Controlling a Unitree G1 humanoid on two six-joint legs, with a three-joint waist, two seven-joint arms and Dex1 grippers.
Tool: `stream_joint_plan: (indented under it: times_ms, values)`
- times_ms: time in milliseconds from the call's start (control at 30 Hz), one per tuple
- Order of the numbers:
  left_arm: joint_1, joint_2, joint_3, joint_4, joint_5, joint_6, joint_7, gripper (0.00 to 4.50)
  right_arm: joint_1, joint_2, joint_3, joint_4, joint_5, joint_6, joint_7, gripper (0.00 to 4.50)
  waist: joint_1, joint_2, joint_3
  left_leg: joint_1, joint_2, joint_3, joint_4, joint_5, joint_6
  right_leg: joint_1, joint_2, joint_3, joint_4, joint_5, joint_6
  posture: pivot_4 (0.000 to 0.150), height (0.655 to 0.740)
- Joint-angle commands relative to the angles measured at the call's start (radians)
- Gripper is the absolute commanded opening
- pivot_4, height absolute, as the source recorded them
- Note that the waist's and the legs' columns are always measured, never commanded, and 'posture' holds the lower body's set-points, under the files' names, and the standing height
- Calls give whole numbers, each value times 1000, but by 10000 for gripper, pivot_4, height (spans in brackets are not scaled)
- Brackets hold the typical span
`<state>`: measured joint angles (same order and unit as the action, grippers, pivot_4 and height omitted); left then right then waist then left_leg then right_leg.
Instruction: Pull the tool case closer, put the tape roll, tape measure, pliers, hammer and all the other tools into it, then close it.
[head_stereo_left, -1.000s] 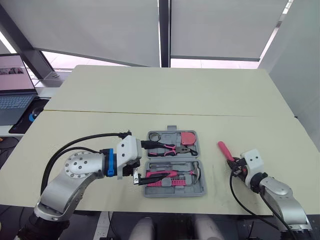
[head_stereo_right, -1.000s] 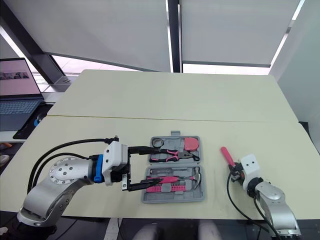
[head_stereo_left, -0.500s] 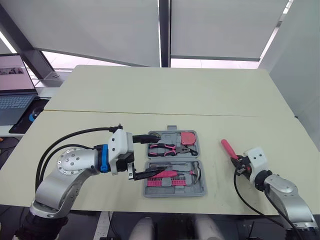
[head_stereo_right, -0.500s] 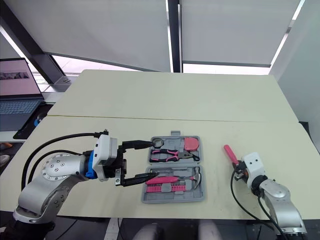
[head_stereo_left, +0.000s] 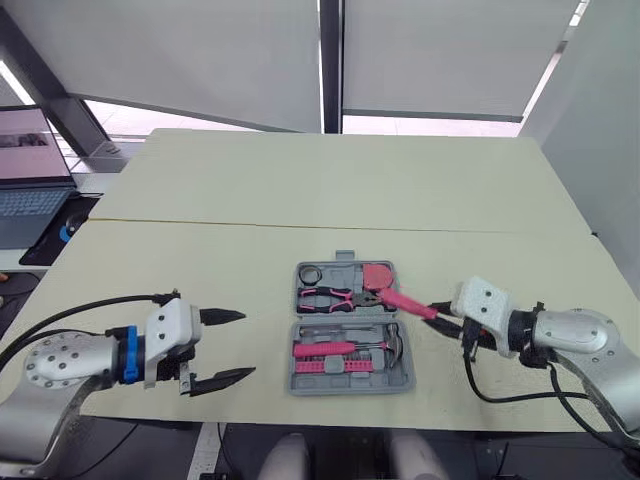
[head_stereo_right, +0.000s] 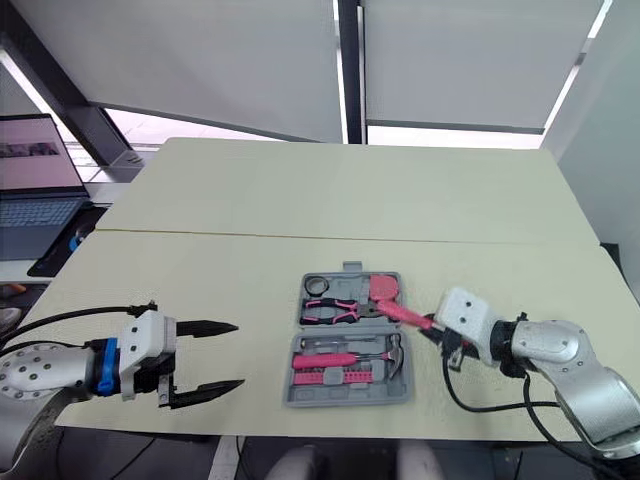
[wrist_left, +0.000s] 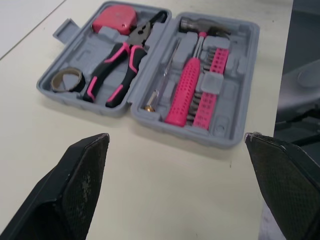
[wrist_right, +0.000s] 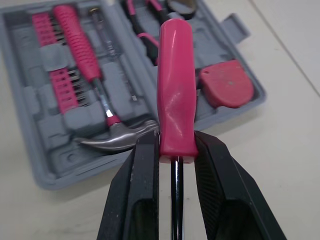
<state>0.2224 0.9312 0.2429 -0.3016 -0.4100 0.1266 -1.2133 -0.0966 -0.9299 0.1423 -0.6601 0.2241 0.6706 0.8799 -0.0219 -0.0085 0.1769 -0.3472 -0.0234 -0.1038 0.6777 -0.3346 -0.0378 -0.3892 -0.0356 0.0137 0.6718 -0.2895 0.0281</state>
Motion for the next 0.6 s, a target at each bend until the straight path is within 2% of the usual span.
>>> stream_joint_plan:
  times_ms: [33, 100, 300, 600]
  values:
    - [21, 28, 20, -9, 21, -66, -44, 45000, -72, -59, 133, -93, -34, 32, 79, 6999, 5, 0, 0, 0, 0, 0, 0, 0, 0, 0, 0, 0, 0, 0, 0, 1500, 7400]
    - [28, 27, 16, -20, 15, -66, -51, 45000, -133, -58, 209, -99, -60, 52, 96, 6999, 4, 0, 0, 0, 0, 0, 0, 0, 0, 0, 0, 0, 0, 0, 0, 1500, 7400]
    - [26, 33, -20, -35, 44, -101, -76, 45000, -297, 57, 432, -47, -133, 122, 97, 6999, -4, 0, 0, 0, 0, 0, 0, 0, 0, -1, 0, 0, 1, 0, 0, 1500, 7400]
    - [63, 27, -33, -65, 77, -144, -69, 45000, -383, 229, 557, 55, -167, 176, 71, 6999, -5, 0, 0, 0, 0, 0, 0, 0, 0, -2, 0, 0, 0, 0, 0, 1500, 7400]
